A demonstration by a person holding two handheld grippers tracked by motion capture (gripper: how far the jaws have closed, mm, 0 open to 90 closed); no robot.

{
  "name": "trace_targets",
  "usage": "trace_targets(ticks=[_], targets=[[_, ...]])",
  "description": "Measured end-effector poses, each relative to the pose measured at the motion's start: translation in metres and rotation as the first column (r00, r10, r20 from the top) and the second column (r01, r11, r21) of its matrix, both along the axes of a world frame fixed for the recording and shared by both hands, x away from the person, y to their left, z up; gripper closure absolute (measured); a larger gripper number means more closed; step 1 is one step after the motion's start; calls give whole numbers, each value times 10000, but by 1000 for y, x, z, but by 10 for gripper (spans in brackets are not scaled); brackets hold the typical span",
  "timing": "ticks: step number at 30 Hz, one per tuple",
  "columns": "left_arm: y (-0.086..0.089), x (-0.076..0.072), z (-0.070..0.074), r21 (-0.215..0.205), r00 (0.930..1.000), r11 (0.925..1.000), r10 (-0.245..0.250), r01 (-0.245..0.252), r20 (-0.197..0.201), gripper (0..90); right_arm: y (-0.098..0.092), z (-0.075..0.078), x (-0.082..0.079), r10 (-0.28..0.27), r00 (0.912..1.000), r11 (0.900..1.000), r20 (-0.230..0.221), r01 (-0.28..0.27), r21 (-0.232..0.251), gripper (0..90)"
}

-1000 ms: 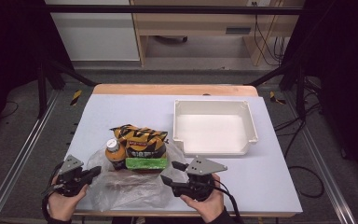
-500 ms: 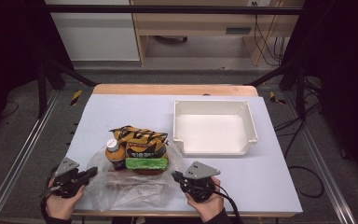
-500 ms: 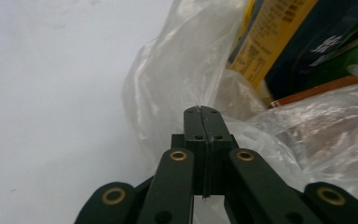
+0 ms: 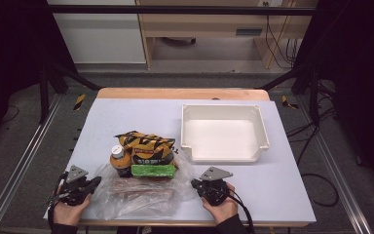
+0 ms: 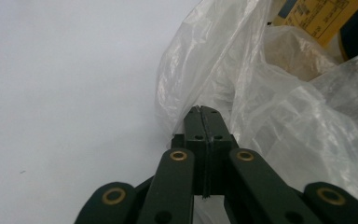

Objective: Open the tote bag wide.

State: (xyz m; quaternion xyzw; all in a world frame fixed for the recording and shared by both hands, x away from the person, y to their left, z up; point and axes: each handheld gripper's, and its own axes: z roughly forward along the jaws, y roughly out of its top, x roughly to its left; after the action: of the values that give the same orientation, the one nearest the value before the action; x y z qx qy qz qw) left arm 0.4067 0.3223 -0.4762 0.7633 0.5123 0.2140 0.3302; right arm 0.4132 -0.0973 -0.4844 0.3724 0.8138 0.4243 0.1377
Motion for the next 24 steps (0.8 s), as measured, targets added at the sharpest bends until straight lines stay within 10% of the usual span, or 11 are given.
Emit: trace_targets(ticks=[12, 15, 24], targets=[[0, 7, -3, -277, 9998, 9996, 109, -103, 185, 877, 1, -6, 5, 9, 9990, 9999, -440, -1, 166, 791], [4, 4, 1, -724, 9985, 9972, 241, -206, 484, 778, 1, -3, 4, 14, 9997, 10000, -226, -15, -58, 718], [7, -12, 33, -1551, 9823, 9879, 315, -25, 1846, 564, -8, 31, -7, 214, 9954, 9914, 936, -333, 1268, 560]])
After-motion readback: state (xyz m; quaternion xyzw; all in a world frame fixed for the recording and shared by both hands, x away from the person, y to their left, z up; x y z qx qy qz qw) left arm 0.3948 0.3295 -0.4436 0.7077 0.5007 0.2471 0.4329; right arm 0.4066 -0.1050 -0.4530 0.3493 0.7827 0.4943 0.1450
